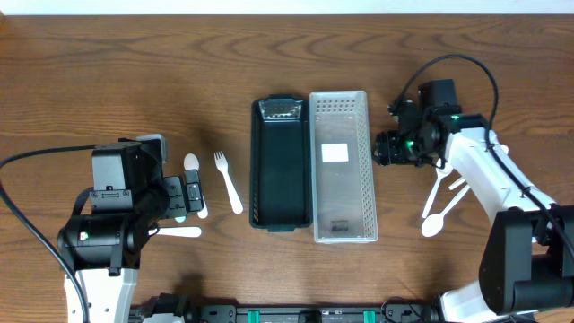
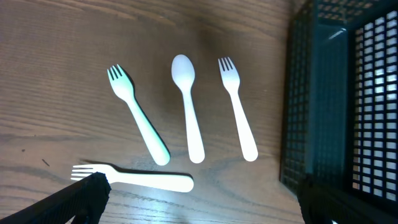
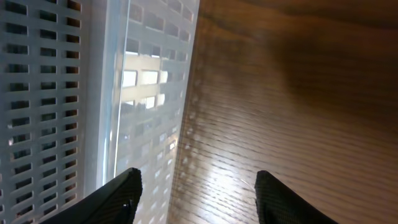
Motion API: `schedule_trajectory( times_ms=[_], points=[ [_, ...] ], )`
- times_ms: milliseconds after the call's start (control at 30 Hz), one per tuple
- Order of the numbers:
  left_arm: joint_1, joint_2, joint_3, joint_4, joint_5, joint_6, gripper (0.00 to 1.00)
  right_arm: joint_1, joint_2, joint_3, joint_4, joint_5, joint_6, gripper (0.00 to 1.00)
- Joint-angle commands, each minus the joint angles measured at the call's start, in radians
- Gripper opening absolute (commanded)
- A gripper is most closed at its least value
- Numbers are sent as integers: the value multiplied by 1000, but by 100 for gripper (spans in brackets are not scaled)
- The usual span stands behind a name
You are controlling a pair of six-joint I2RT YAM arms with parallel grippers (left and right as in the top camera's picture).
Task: Pack container
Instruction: 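Push the white basket left against the black tray with the right gripper, then move the right gripper over a white spoon and grasp it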
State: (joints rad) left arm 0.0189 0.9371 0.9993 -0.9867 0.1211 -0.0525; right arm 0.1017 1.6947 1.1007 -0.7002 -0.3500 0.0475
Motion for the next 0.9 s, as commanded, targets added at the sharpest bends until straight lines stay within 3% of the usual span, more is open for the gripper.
schedule_trajectory(
  times_ms=[0, 167, 333, 567, 667, 867],
  points=[
    [4, 4, 18, 0, 1, -5, 98, 19, 2, 14, 8, -20, -19, 63],
    [4, 4, 18, 0, 1, -5, 98, 7, 2, 14, 6, 58, 14, 66],
    [4, 4, 18, 0, 1, -5, 98, -40, -10, 21, -44, 268, 164, 76],
    [4, 4, 18, 0, 1, -5, 98, -142, -123, 134, -317, 514, 420, 84],
    [4, 4, 18, 0, 1, -5, 98, -161, -167, 128, -356, 515, 488, 97],
    [4, 4, 18, 0, 2, -5, 98, -161, -132, 37, -282, 497, 490, 99]
  ],
)
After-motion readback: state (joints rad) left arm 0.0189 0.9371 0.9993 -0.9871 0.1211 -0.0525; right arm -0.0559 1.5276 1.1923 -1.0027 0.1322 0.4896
